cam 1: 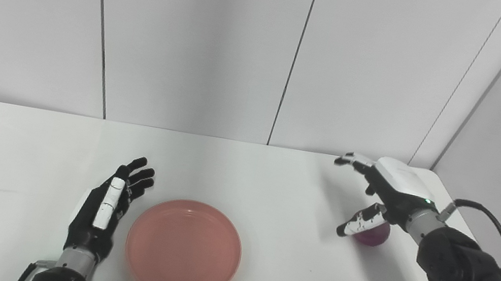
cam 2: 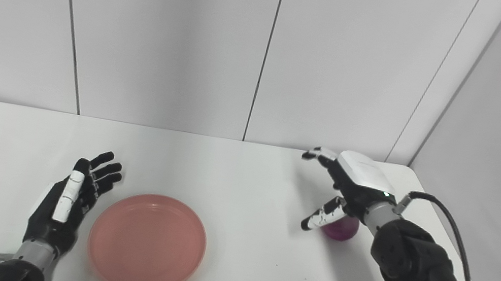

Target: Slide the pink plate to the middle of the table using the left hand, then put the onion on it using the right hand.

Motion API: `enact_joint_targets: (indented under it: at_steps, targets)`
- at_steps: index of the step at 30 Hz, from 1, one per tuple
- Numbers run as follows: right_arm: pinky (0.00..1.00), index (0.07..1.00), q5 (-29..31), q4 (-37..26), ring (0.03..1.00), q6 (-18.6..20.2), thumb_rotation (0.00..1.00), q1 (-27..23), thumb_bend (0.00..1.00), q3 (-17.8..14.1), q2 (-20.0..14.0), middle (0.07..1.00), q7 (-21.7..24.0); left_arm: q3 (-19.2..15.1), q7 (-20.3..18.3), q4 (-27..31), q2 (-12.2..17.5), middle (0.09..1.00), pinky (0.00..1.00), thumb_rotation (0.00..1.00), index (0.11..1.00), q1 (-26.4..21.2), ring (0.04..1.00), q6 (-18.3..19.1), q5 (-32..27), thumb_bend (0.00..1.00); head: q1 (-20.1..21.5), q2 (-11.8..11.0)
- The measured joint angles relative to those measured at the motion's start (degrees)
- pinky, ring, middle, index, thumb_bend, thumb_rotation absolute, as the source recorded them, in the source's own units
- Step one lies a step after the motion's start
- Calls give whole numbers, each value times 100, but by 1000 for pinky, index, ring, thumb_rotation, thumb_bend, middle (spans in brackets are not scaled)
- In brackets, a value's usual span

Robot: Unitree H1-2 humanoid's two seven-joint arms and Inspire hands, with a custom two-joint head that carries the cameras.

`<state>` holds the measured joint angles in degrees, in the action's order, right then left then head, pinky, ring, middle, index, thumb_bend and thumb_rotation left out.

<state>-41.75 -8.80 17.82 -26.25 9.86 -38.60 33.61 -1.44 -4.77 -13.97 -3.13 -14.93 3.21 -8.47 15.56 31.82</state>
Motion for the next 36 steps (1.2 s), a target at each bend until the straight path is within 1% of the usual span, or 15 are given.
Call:
enact_joint_targets:
  at_steps: [3, 5, 8, 9, 11, 14, 17, 19, 23, 24, 31, 36]
  targets:
    - [596, 814, -160, 140, 844, 7, 53, -163, 1000, 245, -105, 896, 314, -5, -1, 0, 2, 806, 920, 871, 807, 0, 824, 0, 0, 826, 0, 0]
    - [587, 808, -263, 319, 827, 6, 60, -290, 1000, 360, -179, 882, 500, -3, -1, 0, 0, 806, 919, 872, 808, -1, 824, 0, -1, 825, 9, -9]
    - [596, 812, -361, 479, 830, 8, 58, -408, 1000, 425, -243, 889, 702, -1, -4, 6, 0, 805, 919, 872, 810, -1, 824, 0, -14, 824, 9, -9]
    - [624, 820, -383, 534, 846, 25, 63, -466, 1000, 465, -251, 904, 822, -2, -5, 6, 0, 808, 920, 873, 810, -1, 826, 0, -14, 824, 9, 0]
    - [660, 825, -436, 616, 857, 183, 66, -565, 1000, 549, -258, 906, 1090, -3, -5, 4, 1, 808, 917, 878, 810, -1, 826, 0, -14, 821, 9, 0]
    - [674, 824, -504, 714, 857, 296, 75, -704, 1000, 636, -282, 894, 1354, 0, -5, 4, 2, 806, 913, 881, 811, -3, 825, 0, -13, 820, 9, 9]
    - [675, 814, -532, 803, 859, 325, 89, -794, 1000, 714, -330, 887, 1548, 3, -5, -3, 4, 802, 916, 879, 810, -10, 823, 0, -13, 825, 9, 0]
    - [677, 812, -566, 846, 867, 326, 93, -829, 1000, 767, -336, 894, 1624, 3, -5, -11, 4, 801, 915, 880, 808, -14, 821, 0, -13, 824, 9, 9]
    - [652, 807, -677, 996, 847, 324, 113, -860, 1000, 903, -338, 879, 1680, 1, -5, -12, 4, 803, 909, 879, 812, -15, 821, 0, -13, 817, 18, 18]
    - [663, 809, -702, 1034, 858, 324, 112, -860, 1000, 927, -338, 887, 1681, 1, -5, -10, 4, 803, 908, 878, 811, -15, 822, 0, -13, 816, 18, 18]
    - [680, 815, -784, 1143, 877, 321, 111, -882, 1000, 983, -361, 898, 1696, -3, -5, -15, 4, 804, 906, 877, 810, -16, 825, 0, -13, 823, 9, 18]
    - [682, 820, -804, 1174, 858, 317, 115, -883, 1000, 1036, -395, 884, 1716, -6, -7, -51, 9, 801, 901, 875, 808, -38, 821, -4, -15, 830, 9, 9]
